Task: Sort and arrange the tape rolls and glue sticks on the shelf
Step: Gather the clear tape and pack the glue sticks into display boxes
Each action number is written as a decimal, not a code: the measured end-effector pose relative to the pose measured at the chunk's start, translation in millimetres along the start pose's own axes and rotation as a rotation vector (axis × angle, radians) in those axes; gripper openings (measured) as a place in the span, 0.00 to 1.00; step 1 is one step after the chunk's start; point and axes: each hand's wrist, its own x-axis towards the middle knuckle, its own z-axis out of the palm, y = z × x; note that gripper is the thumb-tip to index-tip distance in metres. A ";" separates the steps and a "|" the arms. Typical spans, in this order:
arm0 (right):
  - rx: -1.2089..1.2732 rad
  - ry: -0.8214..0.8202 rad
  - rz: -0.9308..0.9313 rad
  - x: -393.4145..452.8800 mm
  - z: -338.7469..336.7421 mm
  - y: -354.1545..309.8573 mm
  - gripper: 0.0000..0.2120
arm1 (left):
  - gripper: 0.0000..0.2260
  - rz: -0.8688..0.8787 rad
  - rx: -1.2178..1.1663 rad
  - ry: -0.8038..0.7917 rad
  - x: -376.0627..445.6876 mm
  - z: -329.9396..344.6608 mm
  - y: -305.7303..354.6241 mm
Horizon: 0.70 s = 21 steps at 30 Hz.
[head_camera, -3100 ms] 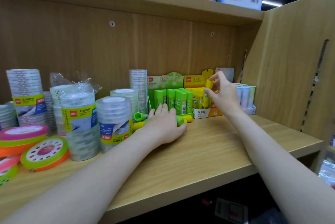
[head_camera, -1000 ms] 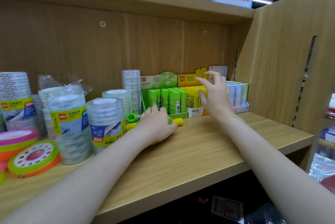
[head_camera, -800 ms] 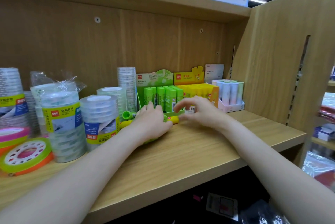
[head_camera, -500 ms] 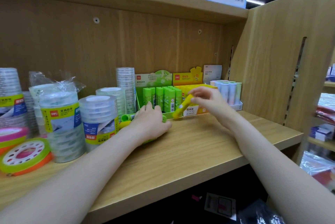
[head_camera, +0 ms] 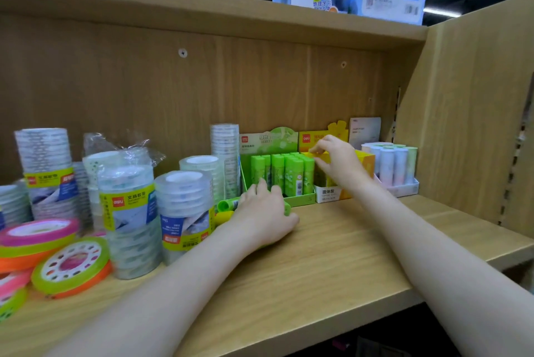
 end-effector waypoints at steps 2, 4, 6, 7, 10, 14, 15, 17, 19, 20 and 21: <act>-0.083 -0.076 0.050 -0.8 0.9 1.1 0.14 | 0.27 -0.002 0.001 0.000 0.2 -0.2 -0.2; -0.134 -0.113 0.089 -0.7 0.7 -1.1 0.16 | 0.27 -0.005 0.000 -0.005 0.4 0.4 -0.7; -0.171 -0.131 0.104 -2.0 1.5 -4.0 0.18 | 0.27 -0.001 0.001 -0.005 0.0 0.6 -0.4; -0.183 -0.136 0.109 -3.4 2.2 -5.2 0.20 | 0.27 0.002 -0.001 -0.005 -0.1 0.2 -0.2; -0.187 -0.114 0.097 -14.3 1.8 -6.2 0.21 | 0.27 0.001 -0.031 0.002 0.4 0.4 -1.9; 0.183 0.125 -0.001 -38.5 -18.9 -6.0 0.22 | 0.27 0.032 -0.182 0.082 4.3 -0.3 -6.9; 0.295 0.085 -0.009 -47.2 -24.3 -9.2 0.19 | 0.29 0.042 -0.215 0.094 4.1 -0.7 -7.2; 0.473 -0.100 -0.007 -62.9 -29.8 -19.6 0.16 | 0.33 0.051 -0.240 0.105 4.2 -1.4 -7.0; 0.582 -0.303 0.013 -72.0 -26.7 -29.8 0.18 | 0.31 0.055 -0.260 0.159 3.5 -2.4 -5.6; 0.598 -0.380 0.028 -74.0 -23.7 -33.2 0.18 | 0.27 0.060 -0.291 0.208 2.7 -3.4 -5.1; 0.603 -0.433 0.040 -75.1 -21.5 -35.9 0.19 | 0.22 0.069 -0.328 0.267 1.3 -4.8 -4.6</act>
